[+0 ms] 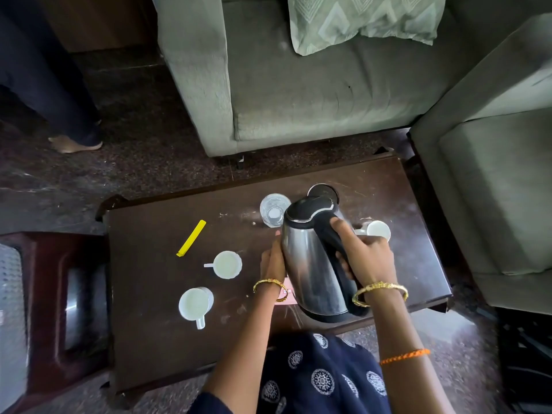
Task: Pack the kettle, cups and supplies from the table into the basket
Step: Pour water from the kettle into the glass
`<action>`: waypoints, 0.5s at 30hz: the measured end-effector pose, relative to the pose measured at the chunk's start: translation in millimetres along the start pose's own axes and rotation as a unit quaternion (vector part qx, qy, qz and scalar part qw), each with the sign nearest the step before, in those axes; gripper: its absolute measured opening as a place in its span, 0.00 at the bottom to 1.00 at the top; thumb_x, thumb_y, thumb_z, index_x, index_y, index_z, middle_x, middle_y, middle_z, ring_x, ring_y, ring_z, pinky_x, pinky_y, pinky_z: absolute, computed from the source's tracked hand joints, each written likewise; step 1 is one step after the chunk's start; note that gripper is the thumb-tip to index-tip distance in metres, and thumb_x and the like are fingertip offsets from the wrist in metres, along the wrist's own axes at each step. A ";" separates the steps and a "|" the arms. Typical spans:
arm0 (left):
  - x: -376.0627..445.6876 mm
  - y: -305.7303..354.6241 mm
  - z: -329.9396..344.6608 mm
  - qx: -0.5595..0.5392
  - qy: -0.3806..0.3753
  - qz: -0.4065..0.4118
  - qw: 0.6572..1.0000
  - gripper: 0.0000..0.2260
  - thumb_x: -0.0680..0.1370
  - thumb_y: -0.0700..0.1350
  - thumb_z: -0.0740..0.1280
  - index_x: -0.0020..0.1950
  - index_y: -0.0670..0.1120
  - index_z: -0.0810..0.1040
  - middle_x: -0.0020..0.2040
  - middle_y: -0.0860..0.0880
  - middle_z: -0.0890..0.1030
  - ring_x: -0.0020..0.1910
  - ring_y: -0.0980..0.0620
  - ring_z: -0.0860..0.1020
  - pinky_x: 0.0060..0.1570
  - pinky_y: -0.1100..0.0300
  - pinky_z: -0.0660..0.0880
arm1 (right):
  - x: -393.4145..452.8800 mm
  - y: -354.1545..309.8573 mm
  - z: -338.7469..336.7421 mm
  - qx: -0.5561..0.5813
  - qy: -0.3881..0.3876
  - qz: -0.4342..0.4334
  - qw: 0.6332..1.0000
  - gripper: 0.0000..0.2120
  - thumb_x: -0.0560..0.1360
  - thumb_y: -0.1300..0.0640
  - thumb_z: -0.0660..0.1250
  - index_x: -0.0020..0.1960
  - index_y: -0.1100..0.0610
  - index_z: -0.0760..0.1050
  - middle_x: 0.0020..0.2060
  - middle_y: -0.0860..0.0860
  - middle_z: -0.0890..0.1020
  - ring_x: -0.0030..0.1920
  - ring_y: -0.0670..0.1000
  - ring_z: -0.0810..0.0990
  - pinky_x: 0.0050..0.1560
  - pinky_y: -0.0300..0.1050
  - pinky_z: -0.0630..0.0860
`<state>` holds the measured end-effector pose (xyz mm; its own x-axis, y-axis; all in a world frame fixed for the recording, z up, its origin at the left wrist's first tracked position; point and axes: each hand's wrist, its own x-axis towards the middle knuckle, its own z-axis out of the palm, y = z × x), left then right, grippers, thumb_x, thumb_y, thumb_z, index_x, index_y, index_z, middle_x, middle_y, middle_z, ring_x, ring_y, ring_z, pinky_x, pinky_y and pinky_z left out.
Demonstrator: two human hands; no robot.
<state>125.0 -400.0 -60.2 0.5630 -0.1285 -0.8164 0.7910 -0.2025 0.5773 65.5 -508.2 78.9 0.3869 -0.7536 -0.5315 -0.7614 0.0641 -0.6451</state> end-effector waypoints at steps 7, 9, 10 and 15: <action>-26.8 5.4 -10.3 -0.040 0.020 0.033 0.998 0.22 0.64 0.68 0.62 0.30 0.51 0.82 0.28 0.54 0.82 0.38 0.48 0.78 0.46 0.51 0.76 | -29.9 19.7 -8.9 0.035 0.025 -0.036 0.998 0.31 0.59 0.30 0.63 0.22 0.60 0.72 0.15 0.49 0.73 0.23 0.52 0.73 0.35 0.48 0.74; -33.6 7.5 -14.5 -0.071 0.032 0.033 0.996 0.21 0.62 0.67 0.65 0.31 0.49 0.81 0.31 0.53 0.81 0.40 0.48 0.76 0.49 0.50 0.75 | -34.5 25.3 -9.6 0.064 0.018 -0.053 0.996 0.28 0.61 0.32 0.64 0.20 0.56 0.72 0.14 0.48 0.72 0.22 0.50 0.72 0.33 0.45 0.71; -37.6 8.0 -17.5 -0.079 0.046 0.030 0.995 0.20 0.61 0.66 0.65 0.32 0.50 0.81 0.32 0.53 0.81 0.41 0.48 0.76 0.50 0.51 0.74 | -37.2 27.7 -9.5 0.074 0.013 -0.065 0.995 0.27 0.62 0.33 0.65 0.18 0.55 0.71 0.14 0.47 0.71 0.20 0.48 0.70 0.31 0.44 0.70; -55.4 2.6 -39.3 -0.047 0.157 0.071 0.984 0.18 0.67 0.62 0.61 0.32 0.50 0.79 0.36 0.50 0.81 0.40 0.47 0.77 0.43 0.55 0.74 | -46.8 39.2 0.0 0.138 -0.046 -0.099 0.984 0.27 0.63 0.38 0.66 0.17 0.57 0.68 0.14 0.49 0.68 0.20 0.50 0.66 0.30 0.44 0.66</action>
<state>105.3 -355.2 -13.1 0.7047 0.1596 -0.6913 0.7087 -0.1120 0.6965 17.5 -470.5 78.5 0.5680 -0.7082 -0.4193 -0.5007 0.1070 -0.8590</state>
